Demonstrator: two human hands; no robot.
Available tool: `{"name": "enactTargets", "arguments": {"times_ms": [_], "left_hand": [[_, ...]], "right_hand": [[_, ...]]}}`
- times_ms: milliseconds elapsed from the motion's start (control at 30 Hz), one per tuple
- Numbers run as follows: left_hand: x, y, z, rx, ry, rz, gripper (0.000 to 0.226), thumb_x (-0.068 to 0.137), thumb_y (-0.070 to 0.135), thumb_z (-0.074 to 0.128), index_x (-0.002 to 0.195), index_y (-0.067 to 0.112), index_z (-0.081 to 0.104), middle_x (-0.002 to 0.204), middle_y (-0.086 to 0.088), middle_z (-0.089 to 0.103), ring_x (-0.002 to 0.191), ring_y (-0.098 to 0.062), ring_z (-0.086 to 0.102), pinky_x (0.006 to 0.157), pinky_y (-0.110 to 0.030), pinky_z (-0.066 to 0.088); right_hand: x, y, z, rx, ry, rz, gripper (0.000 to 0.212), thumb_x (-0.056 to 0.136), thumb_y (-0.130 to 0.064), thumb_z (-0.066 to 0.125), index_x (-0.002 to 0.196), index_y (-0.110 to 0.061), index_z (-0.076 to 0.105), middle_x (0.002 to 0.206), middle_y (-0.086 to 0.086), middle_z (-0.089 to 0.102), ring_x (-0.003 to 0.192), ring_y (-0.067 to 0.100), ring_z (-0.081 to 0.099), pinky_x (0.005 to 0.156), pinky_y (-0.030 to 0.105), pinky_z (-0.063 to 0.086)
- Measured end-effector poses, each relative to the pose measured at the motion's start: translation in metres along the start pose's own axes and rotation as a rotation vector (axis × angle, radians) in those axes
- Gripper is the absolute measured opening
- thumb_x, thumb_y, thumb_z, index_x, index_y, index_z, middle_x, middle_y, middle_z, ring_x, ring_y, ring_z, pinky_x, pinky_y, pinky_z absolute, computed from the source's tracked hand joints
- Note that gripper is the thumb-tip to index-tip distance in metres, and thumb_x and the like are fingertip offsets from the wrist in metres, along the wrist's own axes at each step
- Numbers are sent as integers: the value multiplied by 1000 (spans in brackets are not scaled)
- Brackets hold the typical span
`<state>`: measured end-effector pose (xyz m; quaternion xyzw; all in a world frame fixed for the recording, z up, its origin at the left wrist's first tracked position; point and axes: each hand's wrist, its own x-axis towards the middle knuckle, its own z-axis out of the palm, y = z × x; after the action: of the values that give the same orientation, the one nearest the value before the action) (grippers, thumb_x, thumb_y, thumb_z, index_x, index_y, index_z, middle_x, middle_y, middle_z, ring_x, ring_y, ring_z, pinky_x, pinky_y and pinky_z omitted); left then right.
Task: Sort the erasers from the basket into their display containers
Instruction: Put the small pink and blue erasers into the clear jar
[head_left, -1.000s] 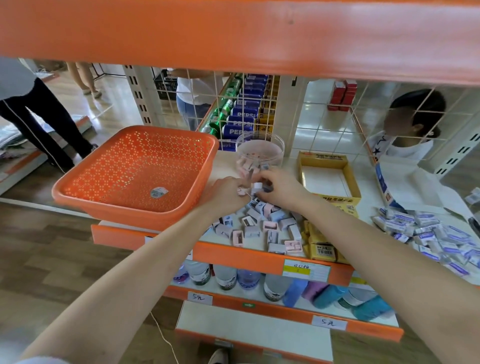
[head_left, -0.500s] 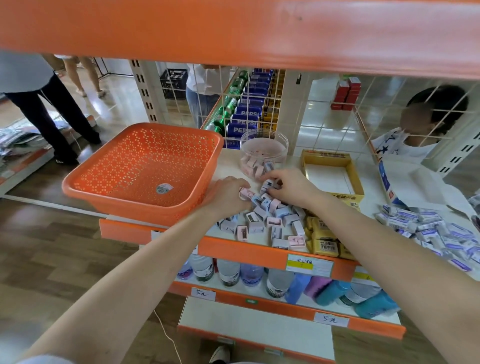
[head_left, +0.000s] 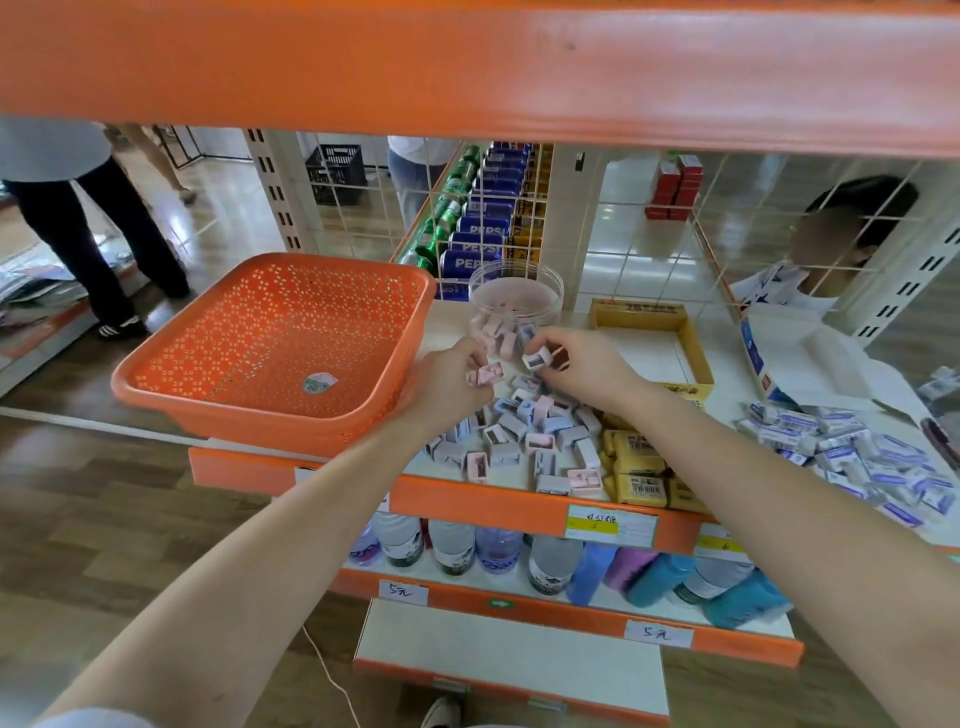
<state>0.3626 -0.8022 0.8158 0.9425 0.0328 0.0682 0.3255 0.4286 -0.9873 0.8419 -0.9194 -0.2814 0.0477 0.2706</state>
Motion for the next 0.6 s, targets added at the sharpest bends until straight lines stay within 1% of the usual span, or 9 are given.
{"name": "enactTargets", "arguments": {"times_ms": [67, 167, 233, 300, 367, 433, 467, 533, 600], "left_hand": [[0, 0, 0, -34, 20, 8, 27, 79, 17, 71, 100, 18, 55, 100, 0, 64, 76, -17, 55, 67, -29, 43], [-2, 2, -1, -62, 62, 31, 27, 78, 11, 71, 99, 18, 56, 93, 6, 60, 89, -17, 59, 73, -29, 45], [-4, 4, -2, -71, 82, 44, 26, 78, 9, 71, 100, 15, 57, 90, 6, 59, 86, -16, 60, 72, -29, 47], [-5, 7, -3, -79, 108, 55, 25, 79, 8, 70, 101, 12, 59, 89, 7, 58, 78, -13, 58, 67, -22, 41], [-7, 13, -6, -83, 139, 69, 25, 80, 9, 70, 103, 11, 60, 89, 9, 59, 77, -8, 56, 66, -15, 37], [-7, 22, -9, -117, 156, 69, 25, 81, 10, 69, 103, 11, 59, 90, 8, 61, 80, -6, 56, 67, -16, 41], [-7, 27, -12, -146, 165, 67, 24, 81, 10, 68, 102, 11, 58, 88, 8, 61, 79, -6, 56, 66, -15, 43], [-7, 34, -15, -197, 183, 67, 21, 82, 13, 68, 98, 16, 54, 82, 15, 57, 74, 0, 53, 65, -10, 41], [-4, 38, -19, -226, 191, 59, 22, 85, 20, 67, 98, 20, 50, 81, 20, 51, 74, 6, 50, 62, -6, 40]], "right_hand": [[-1, 0, 0, -7, -16, 2, 29, 84, -17, 67, 111, -24, 60, 118, 1, 61, 89, 11, 54, 63, 13, 36], [-2, 0, 0, -17, -32, 3, 35, 82, -15, 68, 114, -23, 56, 120, 4, 61, 98, 18, 57, 72, 22, 43], [-3, 0, 0, -6, -33, 9, 37, 82, -13, 68, 115, -23, 55, 118, 6, 61, 98, 21, 58, 77, 28, 46], [-3, 0, 0, -13, -27, 5, 36, 82, -13, 68, 114, -24, 55, 117, 6, 61, 96, 21, 58, 77, 30, 48], [-3, -1, 0, -10, -9, -12, 34, 82, -13, 67, 113, -24, 57, 118, 5, 62, 95, 20, 59, 75, 28, 48], [-2, -3, -3, 35, 16, -30, 30, 83, -12, 66, 110, -25, 60, 114, 3, 63, 91, 17, 60, 68, 21, 48], [-2, -5, -5, 63, 29, -39, 29, 83, -11, 66, 108, -27, 61, 111, 1, 64, 88, 15, 60, 68, 21, 49], [0, -9, -9, 96, 66, -50, 30, 82, -10, 66, 104, -30, 63, 103, -2, 66, 85, 12, 62, 71, 25, 52], [3, -12, -14, 116, 105, -38, 30, 81, -12, 66, 104, -30, 63, 95, -6, 66, 81, 7, 61, 68, 19, 50]]}}
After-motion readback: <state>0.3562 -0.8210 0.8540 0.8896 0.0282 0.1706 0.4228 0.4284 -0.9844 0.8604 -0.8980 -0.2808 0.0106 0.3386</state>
